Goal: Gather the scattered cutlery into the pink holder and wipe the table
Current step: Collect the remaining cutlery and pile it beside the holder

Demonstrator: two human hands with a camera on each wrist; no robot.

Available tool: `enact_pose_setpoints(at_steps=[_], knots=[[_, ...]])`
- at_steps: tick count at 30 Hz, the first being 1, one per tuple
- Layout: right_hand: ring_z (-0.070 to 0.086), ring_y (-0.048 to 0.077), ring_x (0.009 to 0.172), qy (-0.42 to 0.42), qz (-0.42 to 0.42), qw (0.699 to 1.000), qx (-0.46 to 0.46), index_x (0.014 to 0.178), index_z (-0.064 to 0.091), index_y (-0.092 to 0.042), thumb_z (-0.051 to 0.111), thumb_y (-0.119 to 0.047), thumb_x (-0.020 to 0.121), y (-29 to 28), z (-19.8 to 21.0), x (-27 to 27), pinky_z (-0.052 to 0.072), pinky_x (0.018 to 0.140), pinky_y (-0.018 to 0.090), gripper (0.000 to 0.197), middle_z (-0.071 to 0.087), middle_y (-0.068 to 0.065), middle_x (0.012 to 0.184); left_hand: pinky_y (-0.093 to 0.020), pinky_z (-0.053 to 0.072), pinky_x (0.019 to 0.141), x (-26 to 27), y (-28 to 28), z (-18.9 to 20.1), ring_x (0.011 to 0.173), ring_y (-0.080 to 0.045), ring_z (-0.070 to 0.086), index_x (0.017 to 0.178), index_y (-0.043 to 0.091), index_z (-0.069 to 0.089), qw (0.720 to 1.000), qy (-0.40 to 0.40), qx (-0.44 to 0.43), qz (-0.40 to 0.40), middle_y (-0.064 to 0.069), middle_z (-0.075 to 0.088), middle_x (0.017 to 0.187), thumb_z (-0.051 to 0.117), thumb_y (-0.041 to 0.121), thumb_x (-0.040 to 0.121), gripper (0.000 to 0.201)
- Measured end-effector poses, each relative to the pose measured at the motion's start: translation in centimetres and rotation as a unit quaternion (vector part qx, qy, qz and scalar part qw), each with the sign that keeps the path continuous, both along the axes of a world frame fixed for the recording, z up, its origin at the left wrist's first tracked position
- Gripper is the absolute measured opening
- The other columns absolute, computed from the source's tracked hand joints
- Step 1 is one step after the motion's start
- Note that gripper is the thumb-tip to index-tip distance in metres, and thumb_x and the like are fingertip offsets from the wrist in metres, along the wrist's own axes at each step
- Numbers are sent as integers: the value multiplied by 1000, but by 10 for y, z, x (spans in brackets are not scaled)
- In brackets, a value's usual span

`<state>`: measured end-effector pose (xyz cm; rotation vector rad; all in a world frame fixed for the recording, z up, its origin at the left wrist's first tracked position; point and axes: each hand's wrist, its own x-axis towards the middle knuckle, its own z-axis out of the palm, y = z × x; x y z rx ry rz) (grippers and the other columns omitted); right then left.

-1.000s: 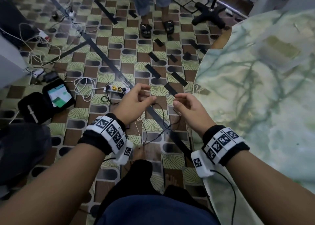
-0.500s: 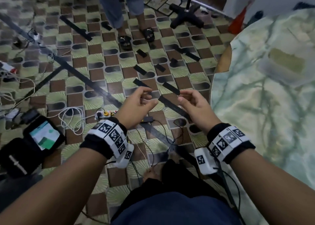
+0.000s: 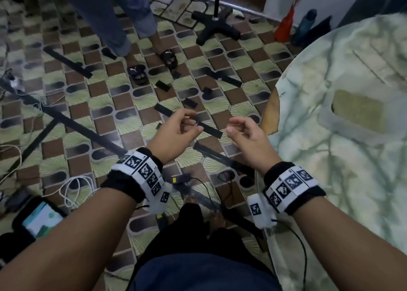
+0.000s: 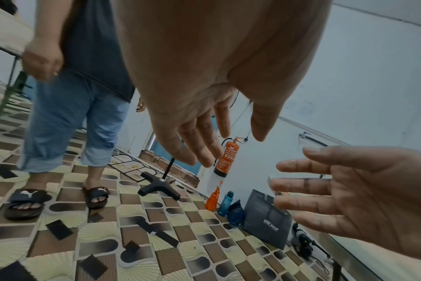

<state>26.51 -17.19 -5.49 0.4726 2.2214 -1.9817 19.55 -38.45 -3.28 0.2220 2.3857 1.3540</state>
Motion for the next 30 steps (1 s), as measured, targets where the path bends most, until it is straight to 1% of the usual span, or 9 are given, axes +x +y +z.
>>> enact_pose_setpoints(at_steps=[3,8,11,15,17,20,23,27,30], knots=[[64,4,110,-8,-30,1000,-1,125,59,-27,66,-35,98,9,0,-26,52,104,41,29,67,-6,119,-31,55,92,-39,13,-2,103,-18,63,131,23,55,1000,-7,9,-28,-1,62,115,70,33,94,41],[63,4,111,-7,-90,996,17,122,59,-29,66,-35,98,18,4,-71,51,105,42,26,67,-6,117,-15,51,81,-107,31,0,91,-7,60,130,21,55,996,1,33,-77,-6,62,115,71,28,94,40],[63,6,113,2,-119,993,17,123,59,-28,66,-35,97,24,9,-96,51,106,44,28,65,-6,119,-18,51,81,-143,42,6,97,-9,61,132,23,53,993,10,33,-113,0,61,115,70,32,94,43],[64,6,113,-4,-157,987,14,123,59,-33,69,-54,86,38,9,-128,50,106,46,43,67,-12,117,-26,53,90,-189,67,11,102,-10,62,134,24,52,988,5,37,-150,-1,62,119,70,31,94,45],[64,6,113,-5,-172,985,17,120,60,-37,68,-60,82,48,7,-145,50,106,46,45,68,-13,117,-31,55,88,-213,83,12,97,-12,62,136,22,52,986,3,37,-165,-3,62,119,71,30,94,47],[63,8,114,-9,-183,983,8,121,59,-34,67,-45,93,65,4,-173,51,105,46,31,66,-6,121,-35,55,93,-245,110,13,101,-18,64,134,24,53,983,10,28,-179,0,63,117,70,33,94,45],[64,8,110,-3,-196,980,11,123,59,-30,65,-37,98,86,6,-202,53,102,41,27,65,-4,120,-38,54,98,-274,137,12,103,-20,64,135,23,53,984,-3,28,-174,-2,63,116,71,30,94,45],[64,2,104,-1,-205,979,12,128,57,-28,63,-37,99,119,13,-237,52,99,32,30,65,-6,118,-37,55,97,-311,177,18,105,-16,64,134,24,53,982,-5,13,-190,0,62,117,71,31,94,44],[65,5,104,2,-227,974,-4,126,58,-30,63,-39,98,141,15,-258,52,96,30,30,65,-8,117,-36,57,95,-337,209,21,98,-11,62,134,24,54,978,-1,18,-207,-3,62,118,70,27,94,43]])
